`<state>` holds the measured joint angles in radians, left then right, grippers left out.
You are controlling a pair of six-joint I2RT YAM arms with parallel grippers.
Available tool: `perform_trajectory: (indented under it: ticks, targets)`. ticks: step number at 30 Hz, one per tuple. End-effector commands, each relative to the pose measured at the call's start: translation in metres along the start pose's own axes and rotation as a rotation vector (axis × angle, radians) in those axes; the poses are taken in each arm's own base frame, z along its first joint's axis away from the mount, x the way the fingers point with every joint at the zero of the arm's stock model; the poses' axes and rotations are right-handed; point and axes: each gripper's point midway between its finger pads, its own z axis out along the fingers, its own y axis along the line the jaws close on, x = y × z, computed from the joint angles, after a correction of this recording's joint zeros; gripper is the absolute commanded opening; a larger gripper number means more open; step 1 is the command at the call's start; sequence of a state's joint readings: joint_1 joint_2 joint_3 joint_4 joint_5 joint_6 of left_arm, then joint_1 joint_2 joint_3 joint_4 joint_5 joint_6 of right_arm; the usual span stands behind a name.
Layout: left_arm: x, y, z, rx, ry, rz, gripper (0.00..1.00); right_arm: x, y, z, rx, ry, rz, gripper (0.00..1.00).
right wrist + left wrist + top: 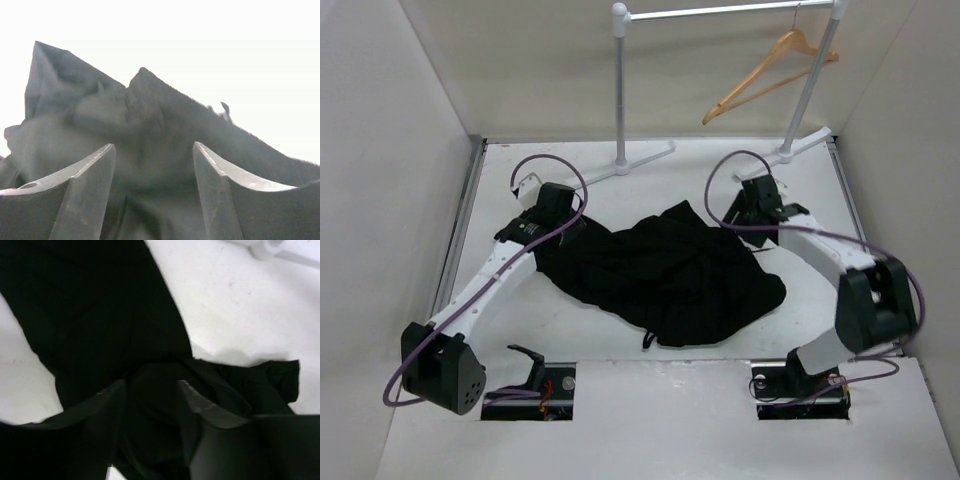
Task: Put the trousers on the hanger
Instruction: Flatten out the trousers at the center of the board.
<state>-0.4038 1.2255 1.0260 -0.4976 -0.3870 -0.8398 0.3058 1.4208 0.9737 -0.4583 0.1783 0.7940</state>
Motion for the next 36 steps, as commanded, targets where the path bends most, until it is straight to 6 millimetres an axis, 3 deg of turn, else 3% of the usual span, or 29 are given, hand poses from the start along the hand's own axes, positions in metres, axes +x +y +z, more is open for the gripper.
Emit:
perform_trajectory:
  ticks: [1, 4, 8, 10, 14, 15, 17, 23, 26, 31, 36]
  targets:
    - [0.012, 0.003, -0.005, 0.052, 0.076, -0.060, 0.50, -0.025, 0.033, 0.036, -0.039, -0.021, -0.108, 0.73]
    - [0.008, 0.014, -0.006, 0.039, 0.089, -0.072, 0.55, -0.019, 0.042, 0.060, -0.021, 0.045, -0.154, 0.81]
    - [0.019, 0.028, -0.001, 0.032, 0.160, -0.075, 0.58, -0.008, 0.025, 0.071, 0.068, 0.090, -0.174, 0.78]
    - [0.033, 0.027, 0.002, 0.051, 0.216, -0.070, 0.59, 0.000, 0.021, 0.074, 0.081, 0.117, -0.178, 0.67]
    - [0.064, 0.025, 0.004, 0.058, 0.342, -0.015, 0.60, 0.022, 0.019, 0.080, 0.062, 0.237, -0.168, 0.22]
    - [0.068, 0.026, 0.004, 0.053, 0.356, -0.008, 0.60, 0.017, 0.017, 0.077, 0.049, 0.234, -0.141, 0.12]
    - [0.076, 0.026, 0.004, 0.061, 0.373, 0.008, 0.61, 0.001, 0.012, 0.065, 0.045, 0.173, -0.086, 0.03]
    - [0.100, -0.004, -0.003, 0.157, 0.449, 0.057, 0.60, -0.067, -0.033, 0.013, 0.103, -0.061, 0.059, 0.00]
    - [0.111, -0.007, 0.000, 0.150, 0.466, 0.072, 0.56, -0.084, -0.059, -0.010, 0.116, -0.136, 0.142, 0.00]
    - [0.113, -0.040, 0.015, 0.217, 0.448, 0.034, 0.45, -0.071, -0.074, -0.021, 0.109, -0.144, 0.169, 0.00]
    - [0.119, -0.084, 0.022, 0.295, 0.454, 0.033, 0.55, -0.057, -0.064, -0.025, 0.058, -0.134, 0.171, 0.00]
